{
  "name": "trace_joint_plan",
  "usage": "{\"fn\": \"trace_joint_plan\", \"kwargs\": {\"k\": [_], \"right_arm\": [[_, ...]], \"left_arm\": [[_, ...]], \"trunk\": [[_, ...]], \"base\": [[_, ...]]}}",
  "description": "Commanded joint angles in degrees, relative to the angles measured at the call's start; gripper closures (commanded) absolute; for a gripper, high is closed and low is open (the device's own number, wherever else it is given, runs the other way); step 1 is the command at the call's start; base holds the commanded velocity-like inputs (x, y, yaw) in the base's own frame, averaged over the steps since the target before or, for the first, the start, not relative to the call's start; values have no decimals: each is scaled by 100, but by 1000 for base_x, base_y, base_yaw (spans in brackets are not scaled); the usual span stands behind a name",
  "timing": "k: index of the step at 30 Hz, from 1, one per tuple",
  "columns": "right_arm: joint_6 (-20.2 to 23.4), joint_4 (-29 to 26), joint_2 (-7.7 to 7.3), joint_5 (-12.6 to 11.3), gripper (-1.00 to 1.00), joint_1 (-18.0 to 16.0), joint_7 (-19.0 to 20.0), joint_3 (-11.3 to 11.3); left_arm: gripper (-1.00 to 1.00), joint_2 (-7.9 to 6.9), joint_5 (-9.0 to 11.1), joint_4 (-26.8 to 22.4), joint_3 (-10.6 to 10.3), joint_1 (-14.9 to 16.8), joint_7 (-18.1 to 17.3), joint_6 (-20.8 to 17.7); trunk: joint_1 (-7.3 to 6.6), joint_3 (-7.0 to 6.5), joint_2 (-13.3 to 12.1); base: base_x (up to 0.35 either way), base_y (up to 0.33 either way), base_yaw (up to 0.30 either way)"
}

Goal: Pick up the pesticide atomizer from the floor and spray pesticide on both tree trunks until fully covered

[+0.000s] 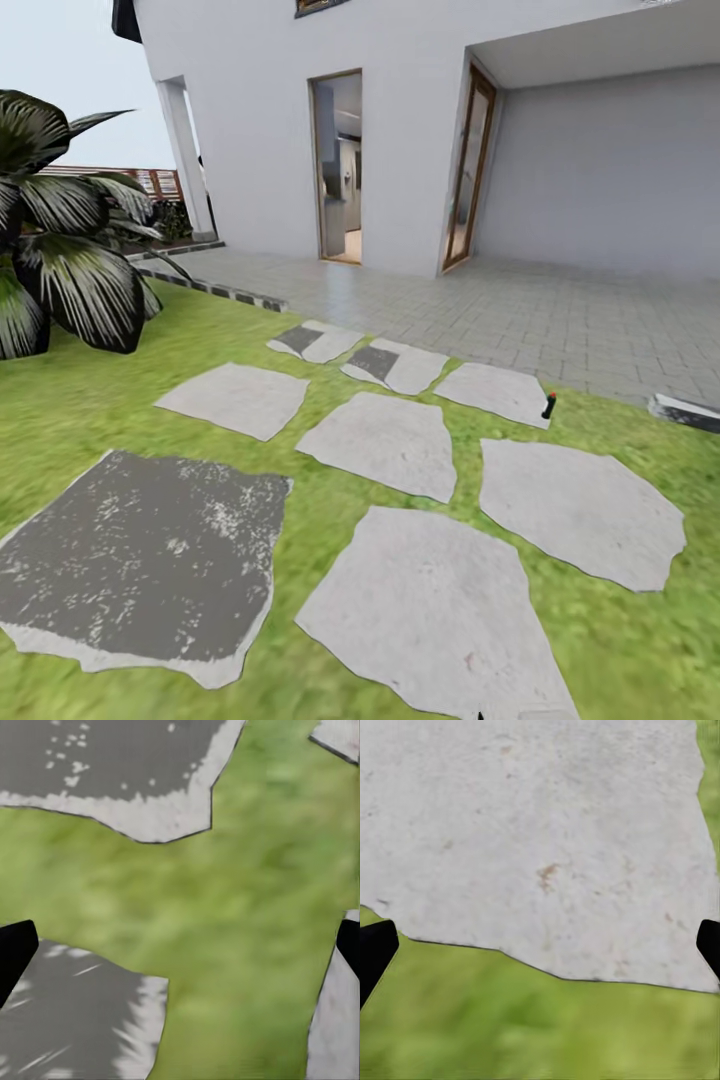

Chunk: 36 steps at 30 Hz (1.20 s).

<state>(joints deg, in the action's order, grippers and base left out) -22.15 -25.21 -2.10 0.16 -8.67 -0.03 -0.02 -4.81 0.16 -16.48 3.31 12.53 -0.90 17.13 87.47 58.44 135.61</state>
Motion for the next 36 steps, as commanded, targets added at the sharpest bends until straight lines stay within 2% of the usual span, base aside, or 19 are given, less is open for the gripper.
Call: {"fn": "trace_joint_plan", "kwargs": {"k": [1,18,29,36], "right_arm": [[-18,5,-1,2,-100,-3,-2,-3],[-18,1,-1,-5,-100,-3,-10,-14],[-9,-2,-1,-16,-100,-3,8,-24],[-16,-2,-1,-16,-100,-3,-14,-22]], "left_arm": [[-100,0,1,5,21,3,-9,18],[-100,6,2,10,21,3,-12,18],[-100,15,2,11,21,3,-15,18],[-100,16,2,7,21,3,-14,18]], "trunk": [[3,5,1],[3,5,1],[3,5,1],[3,5,1]], "base": [[338,0,0],[338,0,0],[338,0,-238],[338,0,-44]]}}
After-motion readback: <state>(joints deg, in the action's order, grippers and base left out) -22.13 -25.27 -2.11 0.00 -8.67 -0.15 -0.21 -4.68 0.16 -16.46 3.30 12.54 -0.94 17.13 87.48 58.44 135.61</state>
